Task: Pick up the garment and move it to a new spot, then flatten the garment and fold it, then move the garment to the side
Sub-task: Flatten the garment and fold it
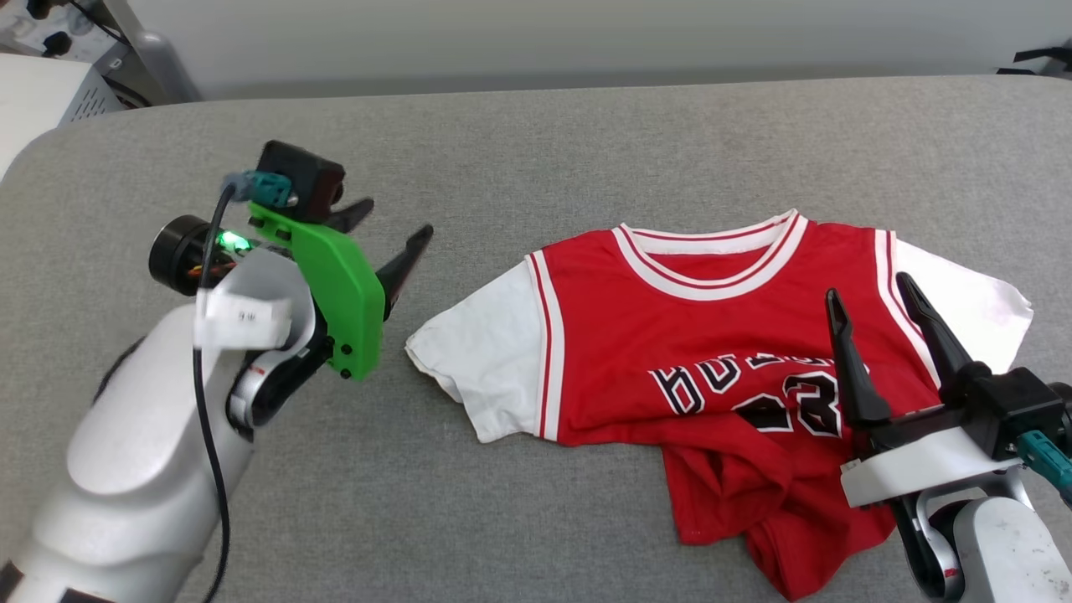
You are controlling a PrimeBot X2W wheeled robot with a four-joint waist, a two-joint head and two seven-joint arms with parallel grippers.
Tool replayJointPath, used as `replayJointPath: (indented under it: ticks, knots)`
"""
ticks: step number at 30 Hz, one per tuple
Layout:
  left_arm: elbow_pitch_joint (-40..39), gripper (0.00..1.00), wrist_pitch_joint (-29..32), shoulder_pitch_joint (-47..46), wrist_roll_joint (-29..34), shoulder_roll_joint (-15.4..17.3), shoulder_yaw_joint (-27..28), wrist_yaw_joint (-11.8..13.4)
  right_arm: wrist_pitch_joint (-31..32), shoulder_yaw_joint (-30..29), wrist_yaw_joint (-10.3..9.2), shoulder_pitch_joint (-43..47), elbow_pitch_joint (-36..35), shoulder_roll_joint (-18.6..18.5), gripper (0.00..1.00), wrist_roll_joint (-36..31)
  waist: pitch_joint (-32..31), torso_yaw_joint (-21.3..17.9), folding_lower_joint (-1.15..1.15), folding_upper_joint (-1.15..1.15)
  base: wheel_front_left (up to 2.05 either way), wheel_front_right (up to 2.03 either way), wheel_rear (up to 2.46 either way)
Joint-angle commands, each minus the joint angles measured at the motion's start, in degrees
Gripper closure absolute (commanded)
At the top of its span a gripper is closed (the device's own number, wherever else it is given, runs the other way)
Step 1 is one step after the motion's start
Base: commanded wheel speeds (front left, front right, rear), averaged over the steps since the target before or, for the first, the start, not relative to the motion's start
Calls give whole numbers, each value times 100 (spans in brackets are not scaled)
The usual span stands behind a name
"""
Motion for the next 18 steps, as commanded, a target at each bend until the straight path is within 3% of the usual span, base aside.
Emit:
replayJointPath:
  ticks: [1, 5, 9, 18]
  knots:
    - [19, 0, 371, -226, -288, 156, -211, -16, 6, -36, -2, 74, -87, 45, 0, -61, 47, -45, 0, 0, 0, 0, 0]
    - [115, 0, 1271, -636, -968, 468, -866, -17, 49, -50, -2, 84, -191, 89, 0, -98, 163, -129, 0, 0, 0, 0, 0]
    - [434, 0, 1722, -952, -1335, 595, -1418, -17, 69, -18, -2, -11, -221, 96, 0, -122, 302, -218, 0, 0, 0, 0, 0]
    - [1371, 0, 1934, -1375, -1568, 588, -2515, -17, 63, 52, -2, -221, -169, 105, 0, -136, 620, -419, 0, 0, 0, 0, 0]
